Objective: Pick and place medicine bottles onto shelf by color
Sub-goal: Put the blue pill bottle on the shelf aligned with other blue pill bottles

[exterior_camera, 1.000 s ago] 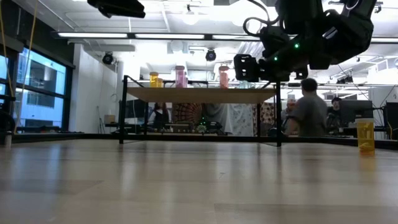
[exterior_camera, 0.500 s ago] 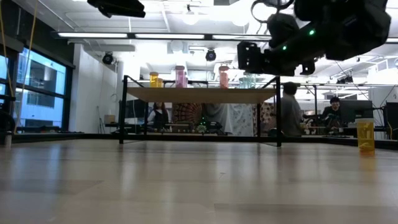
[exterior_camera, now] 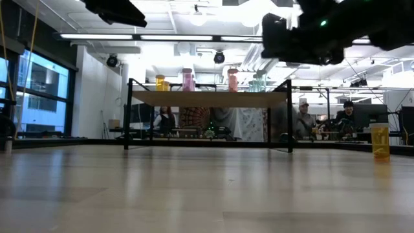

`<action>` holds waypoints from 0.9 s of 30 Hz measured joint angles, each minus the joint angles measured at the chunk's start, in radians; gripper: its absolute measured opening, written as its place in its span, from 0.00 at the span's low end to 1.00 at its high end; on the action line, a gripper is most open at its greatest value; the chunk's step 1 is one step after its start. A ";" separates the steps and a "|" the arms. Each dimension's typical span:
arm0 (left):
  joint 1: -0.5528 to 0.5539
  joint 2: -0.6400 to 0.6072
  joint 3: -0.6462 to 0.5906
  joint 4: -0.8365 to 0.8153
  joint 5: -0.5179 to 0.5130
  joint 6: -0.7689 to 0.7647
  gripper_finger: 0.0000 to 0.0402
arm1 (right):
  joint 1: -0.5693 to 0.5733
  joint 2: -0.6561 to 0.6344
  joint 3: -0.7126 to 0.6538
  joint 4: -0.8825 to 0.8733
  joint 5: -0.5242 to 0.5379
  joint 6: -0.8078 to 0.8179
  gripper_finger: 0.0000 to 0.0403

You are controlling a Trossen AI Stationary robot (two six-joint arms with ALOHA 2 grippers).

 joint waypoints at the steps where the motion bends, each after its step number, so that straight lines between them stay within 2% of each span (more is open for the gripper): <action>1: 0.000 0.000 0.000 -0.002 0.004 -0.011 0.50 | 0.017 -0.002 0.000 0.016 0.024 -0.014 0.54; 8: 0.000 0.000 0.000 -0.020 0.040 -0.075 0.50 | 0.122 -0.051 -0.001 0.025 0.093 -0.033 0.54; 12: 0.000 0.000 0.000 -0.037 0.062 -0.078 0.50 | 0.142 -0.088 -0.001 0.024 0.100 -0.125 0.54; 27: 0.000 0.000 0.000 -0.048 0.062 -0.075 0.50 | 0.013 -0.427 -0.002 0.024 0.100 -0.526 0.54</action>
